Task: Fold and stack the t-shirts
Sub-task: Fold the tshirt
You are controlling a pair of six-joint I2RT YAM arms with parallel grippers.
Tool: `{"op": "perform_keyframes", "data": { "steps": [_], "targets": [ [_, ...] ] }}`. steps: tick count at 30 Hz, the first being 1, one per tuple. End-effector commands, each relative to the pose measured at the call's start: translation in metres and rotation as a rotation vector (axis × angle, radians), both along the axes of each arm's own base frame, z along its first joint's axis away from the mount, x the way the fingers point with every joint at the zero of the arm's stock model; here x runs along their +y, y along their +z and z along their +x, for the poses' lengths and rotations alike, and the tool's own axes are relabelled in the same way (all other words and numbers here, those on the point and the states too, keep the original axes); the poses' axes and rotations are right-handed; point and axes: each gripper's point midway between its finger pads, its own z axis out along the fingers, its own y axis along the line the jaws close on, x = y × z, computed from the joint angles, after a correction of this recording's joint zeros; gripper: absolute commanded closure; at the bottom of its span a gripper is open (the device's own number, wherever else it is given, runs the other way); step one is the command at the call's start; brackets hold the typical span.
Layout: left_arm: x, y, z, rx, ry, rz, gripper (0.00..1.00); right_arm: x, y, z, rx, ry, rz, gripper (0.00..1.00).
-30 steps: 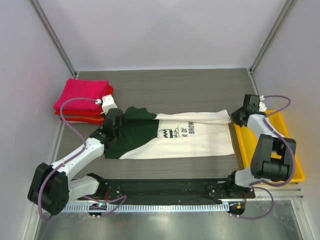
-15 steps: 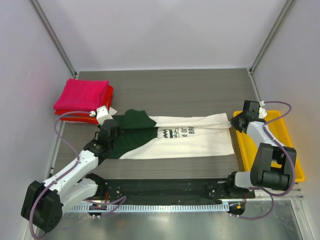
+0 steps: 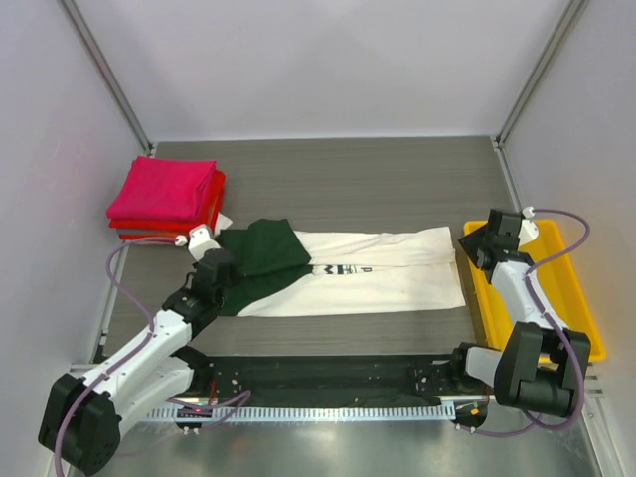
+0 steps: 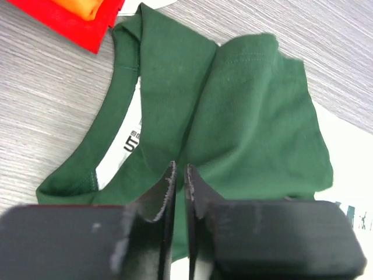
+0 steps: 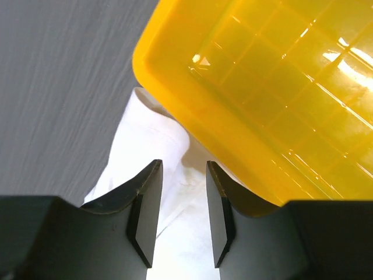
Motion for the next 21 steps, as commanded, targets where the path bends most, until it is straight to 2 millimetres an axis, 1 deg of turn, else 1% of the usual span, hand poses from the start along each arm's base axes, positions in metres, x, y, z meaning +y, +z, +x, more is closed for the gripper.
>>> {"op": "perform_keyframes", "data": {
  "steps": [1, 2, 4, 5, 6, 8, 10, 11, 13, 14, 15, 16, 17, 19, 20, 21],
  "targets": [
    [-0.001, 0.008, -0.004, -0.035, 0.008, -0.051, 0.88, -0.011, 0.033, 0.008, -0.124, -0.038, -0.053, 0.58],
    [0.002, 0.007, -0.006, -0.039, 0.014, -0.050, 0.85, -0.009, 0.036, 0.010, -0.134, -0.019, -0.059, 0.58],
    [0.002, 0.014, -0.008, -0.066, 0.011, -0.062, 0.84, 0.000, 0.047, 0.015, -0.170, 0.030, -0.052, 0.59],
    [0.004, 0.014, -0.008, -0.071, 0.019, -0.059, 0.89, 0.005, 0.051, 0.017, -0.177, 0.056, -0.057, 0.59],
    [0.006, 0.014, -0.010, -0.069, 0.023, -0.055, 0.90, 0.010, 0.052, 0.018, -0.182, 0.080, -0.055, 0.60],
    [0.008, 0.017, -0.011, -0.075, 0.032, -0.053, 0.91, 0.014, 0.055, 0.022, -0.184, 0.106, -0.058, 0.60],
    [0.010, 0.016, -0.013, -0.064, 0.037, -0.050, 0.90, 0.019, 0.052, 0.025, -0.167, 0.132, -0.049, 0.60],
    [0.009, 0.016, -0.012, -0.061, 0.036, -0.052, 0.87, 0.020, 0.045, 0.026, -0.145, 0.140, -0.041, 0.61],
    [0.005, 0.020, -0.008, -0.063, 0.024, -0.058, 0.82, 0.027, 0.037, 0.027, -0.106, 0.165, -0.027, 0.67],
    [0.000, 0.024, -0.004, -0.055, 0.007, -0.056, 0.82, 0.033, 0.030, 0.029, -0.080, 0.184, -0.021, 0.70],
    [-0.004, 0.026, -0.001, -0.048, -0.005, -0.053, 0.82, 0.037, 0.025, 0.028, -0.065, 0.196, -0.019, 0.71],
    [-0.008, 0.027, 0.003, -0.037, -0.018, -0.050, 0.81, 0.036, 0.021, 0.028, -0.047, 0.188, -0.030, 0.72],
    [-0.013, 0.030, 0.011, -0.022, -0.035, -0.040, 0.81, 0.037, 0.013, 0.027, -0.018, 0.188, -0.027, 0.73],
    [-0.026, 0.032, 0.020, 0.001, -0.075, -0.042, 0.78, 0.040, 0.006, 0.028, 0.005, 0.195, -0.025, 0.75],
    [-0.033, 0.044, 0.029, -0.014, -0.091, -0.051, 0.77, 0.040, 0.002, 0.027, 0.019, 0.194, -0.026, 0.78],
    [-0.042, 0.042, 0.038, 0.015, -0.112, -0.040, 0.76, 0.038, -0.006, 0.026, 0.049, 0.189, -0.027, 0.79]
  ]
}}
